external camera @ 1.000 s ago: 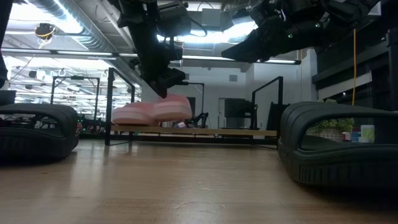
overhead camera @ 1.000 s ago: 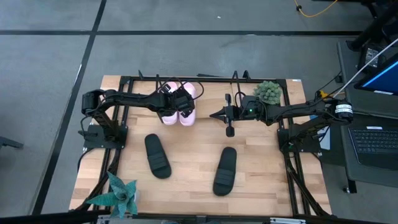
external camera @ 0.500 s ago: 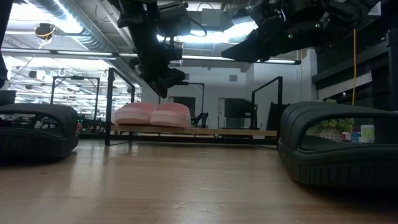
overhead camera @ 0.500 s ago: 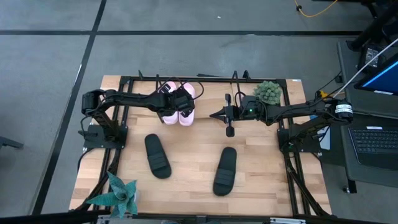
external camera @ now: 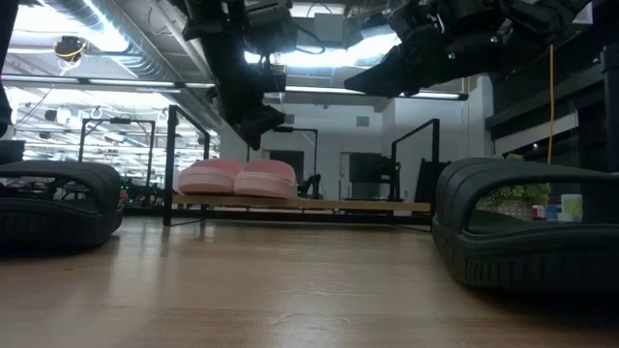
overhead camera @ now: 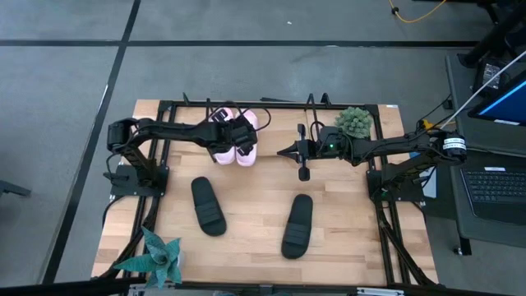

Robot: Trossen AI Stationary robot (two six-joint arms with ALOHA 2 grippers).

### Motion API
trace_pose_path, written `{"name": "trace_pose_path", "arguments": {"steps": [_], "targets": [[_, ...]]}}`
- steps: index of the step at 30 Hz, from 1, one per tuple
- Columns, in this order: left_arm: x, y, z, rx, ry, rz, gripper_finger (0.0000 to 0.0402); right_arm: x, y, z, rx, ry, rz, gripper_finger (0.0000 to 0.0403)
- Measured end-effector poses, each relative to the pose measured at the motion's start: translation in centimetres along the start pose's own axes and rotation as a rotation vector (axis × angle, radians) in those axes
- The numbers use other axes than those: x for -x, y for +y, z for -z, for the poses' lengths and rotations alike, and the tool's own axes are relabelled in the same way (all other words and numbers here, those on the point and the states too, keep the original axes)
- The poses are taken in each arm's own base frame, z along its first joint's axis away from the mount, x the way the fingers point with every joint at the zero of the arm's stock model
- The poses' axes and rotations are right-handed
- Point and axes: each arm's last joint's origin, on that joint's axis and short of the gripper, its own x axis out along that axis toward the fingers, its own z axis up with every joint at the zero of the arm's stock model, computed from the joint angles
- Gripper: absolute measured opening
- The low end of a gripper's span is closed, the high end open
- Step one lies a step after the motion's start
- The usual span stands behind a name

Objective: Pick and place slides into the shelf
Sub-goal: Put the left black slide on the shelf

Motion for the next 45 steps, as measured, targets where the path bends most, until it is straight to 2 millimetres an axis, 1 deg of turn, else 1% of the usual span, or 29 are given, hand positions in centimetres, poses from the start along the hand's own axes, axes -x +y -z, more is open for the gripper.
{"name": "trace_pose_path", "arguments": {"steps": [5,7,9,11,13,16,21,27,30,42,45], "targets": [[1.1,0.8,-1.4,-0.022,-0.052,-0.008,0.0070,0.0,0.0,0.0,0.000,0.000,0.000,0.0007],[1.6,1.2,-1.8,-0.033,-0.073,-0.004,0.0064,0.0,0.0,0.0,0.000,0.000,0.000,0.0007],[2.0,1.5,-2.4,-0.050,-0.108,-0.014,0.0046,0.0,0.0,0.0,0.000,0.004,-0.001,0.0007],[2.6,1.9,-2.7,-0.060,-0.140,-0.019,0.0020,0.0,0.0,0.1,-0.001,0.010,-0.003,0.0007],[3.1,2.4,-3.2,-0.048,-0.187,-0.021,0.0006,0.0,0.0,0.2,-0.003,0.018,-0.004,0.0007],[3.9,3.1,-3.4,-0.048,-0.217,-0.018,0.0006,0.0,0.0,0.1,-0.003,0.015,-0.004,0.0007],[5.1,3.6,-3.8,-0.013,-0.275,0.005,0.0001,0.0,0.1,0.3,-0.027,0.029,-0.008,0.0007],[6.3,2.2,-4.1,0.005,-0.392,0.080,0.0000,0.0,0.1,0.5,-0.036,0.054,-0.014,0.0007],[6.6,1.3,-3.6,-0.011,-0.406,0.103,0.0000,0.0,0.2,0.5,-0.035,0.055,-0.015,0.0007],[9.7,-1.6,-2.4,-0.007,-0.478,0.210,0.0000,0.0,0.2,0.5,-0.034,0.056,-0.017,0.0007],[10.1,-2.4,-1.8,-0.006,-0.493,0.229,0.0000,0.0,0.2,0.5,-0.039,0.056,-0.018,0.0007]]}}
